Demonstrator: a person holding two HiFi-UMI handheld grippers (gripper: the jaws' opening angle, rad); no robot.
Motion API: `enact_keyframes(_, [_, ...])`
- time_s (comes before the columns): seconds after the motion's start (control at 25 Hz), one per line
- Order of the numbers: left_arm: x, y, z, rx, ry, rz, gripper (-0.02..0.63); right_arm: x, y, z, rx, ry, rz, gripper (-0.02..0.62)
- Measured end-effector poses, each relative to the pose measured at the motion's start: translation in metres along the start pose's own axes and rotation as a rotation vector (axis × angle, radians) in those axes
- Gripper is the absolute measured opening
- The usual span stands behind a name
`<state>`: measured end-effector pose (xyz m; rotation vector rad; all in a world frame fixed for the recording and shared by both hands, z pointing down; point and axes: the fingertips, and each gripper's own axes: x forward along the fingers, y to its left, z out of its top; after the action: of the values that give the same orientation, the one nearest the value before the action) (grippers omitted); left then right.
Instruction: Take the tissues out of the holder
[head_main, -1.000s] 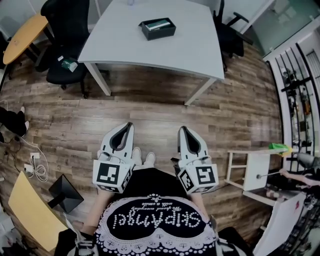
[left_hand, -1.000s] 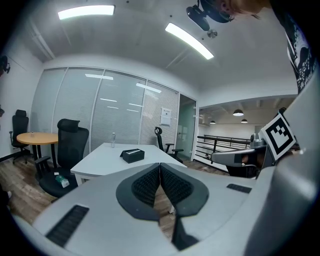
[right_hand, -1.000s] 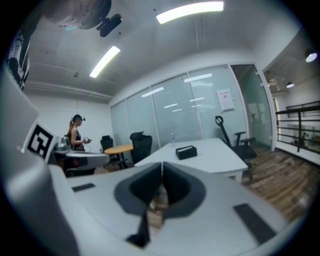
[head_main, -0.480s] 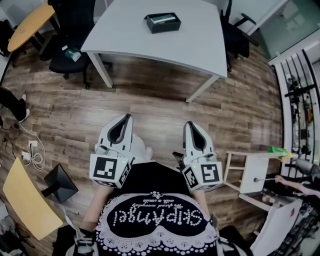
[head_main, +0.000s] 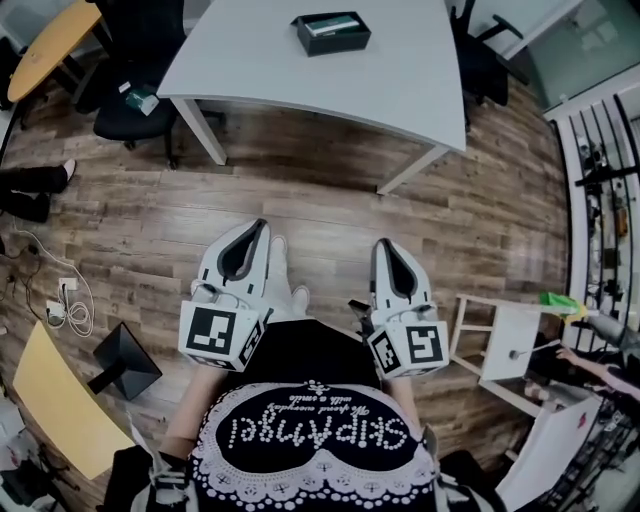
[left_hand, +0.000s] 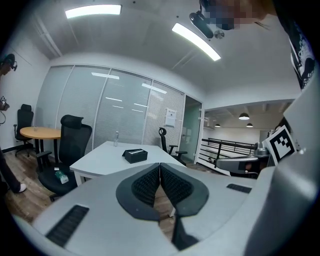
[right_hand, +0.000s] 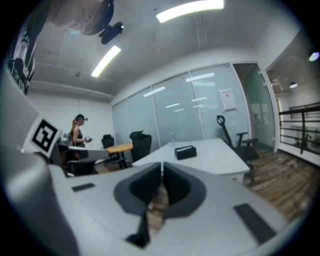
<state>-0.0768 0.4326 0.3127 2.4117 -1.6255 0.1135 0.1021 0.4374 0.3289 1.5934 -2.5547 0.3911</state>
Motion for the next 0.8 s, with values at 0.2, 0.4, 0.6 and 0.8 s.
enact_keyframes(0.2, [0.036, 0.033, 0.014, 0.002, 0.004, -0.026, 0.023, 0.044, 0.004, 0.016, -0.01, 0.004, -0.002, 0.035])
enact_keyframes(0.4, [0.076, 0.071, 0.03, 0.012, 0.0, -0.051, 0.023, 0.095, -0.002, 0.034, -0.01, -0.011, -0.031, 0.035])
enact_keyframes(0.6, [0.104, 0.104, 0.04, 0.016, 0.001, -0.069, 0.024, 0.137, 0.0, 0.046, -0.013, -0.022, -0.043, 0.035])
enact_keyframes(0.8, [0.117, 0.125, 0.04, 0.003, 0.017, -0.087, 0.023, 0.159, 0.002, 0.048, 0.005, -0.017, -0.077, 0.035])
